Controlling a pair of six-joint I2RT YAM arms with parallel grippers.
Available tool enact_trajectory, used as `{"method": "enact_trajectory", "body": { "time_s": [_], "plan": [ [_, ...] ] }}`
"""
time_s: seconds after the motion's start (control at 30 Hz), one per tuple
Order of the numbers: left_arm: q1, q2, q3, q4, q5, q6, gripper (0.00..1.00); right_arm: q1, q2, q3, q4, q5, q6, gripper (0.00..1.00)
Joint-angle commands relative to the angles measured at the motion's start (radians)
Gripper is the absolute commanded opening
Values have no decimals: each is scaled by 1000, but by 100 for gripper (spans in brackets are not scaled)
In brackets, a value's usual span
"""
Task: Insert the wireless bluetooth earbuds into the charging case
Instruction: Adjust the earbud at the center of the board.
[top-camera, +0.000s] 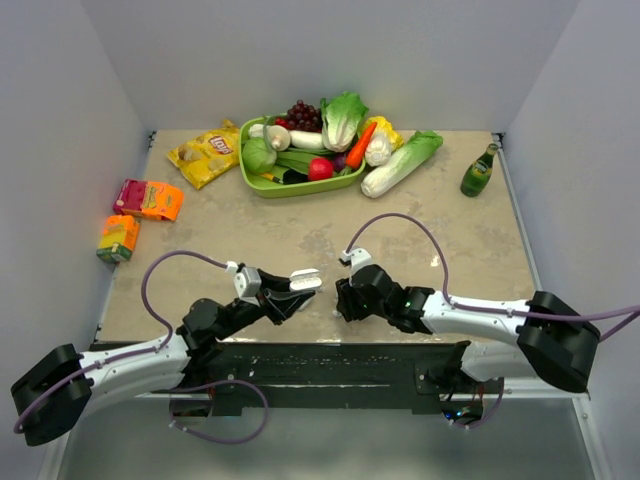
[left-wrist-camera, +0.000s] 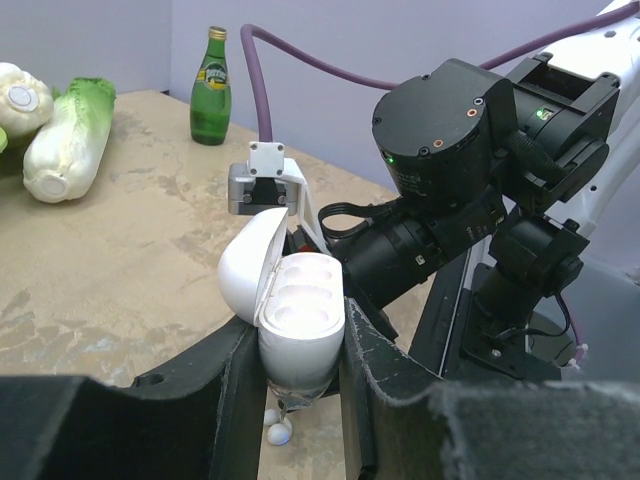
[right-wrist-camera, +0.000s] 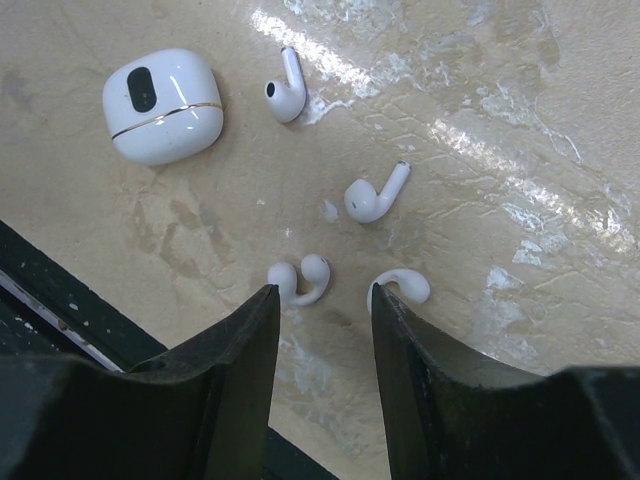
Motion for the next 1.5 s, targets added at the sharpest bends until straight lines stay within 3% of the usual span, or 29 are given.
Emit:
{"method": "enact_trajectory", "body": {
  "time_s": [0.0,0.67,1.2,1.4,1.47],
  "plan": [
    [-6,6,-52,63,-16,7,0,3,16,22,58,35,2,45],
    [-12,23,-78,71,-21,7,0,3,75,37,18,74,25,40],
    [-17,64,-78,108,-10,5,0,3,25,39,-90,103,49,40],
    [-20,66,-77,109,-8,5,0,3,34,48,-102,129,52,37],
    [-20,65,-75,108,-10,7,0,3,34,48,-106,138,55,31]
  ]
}}
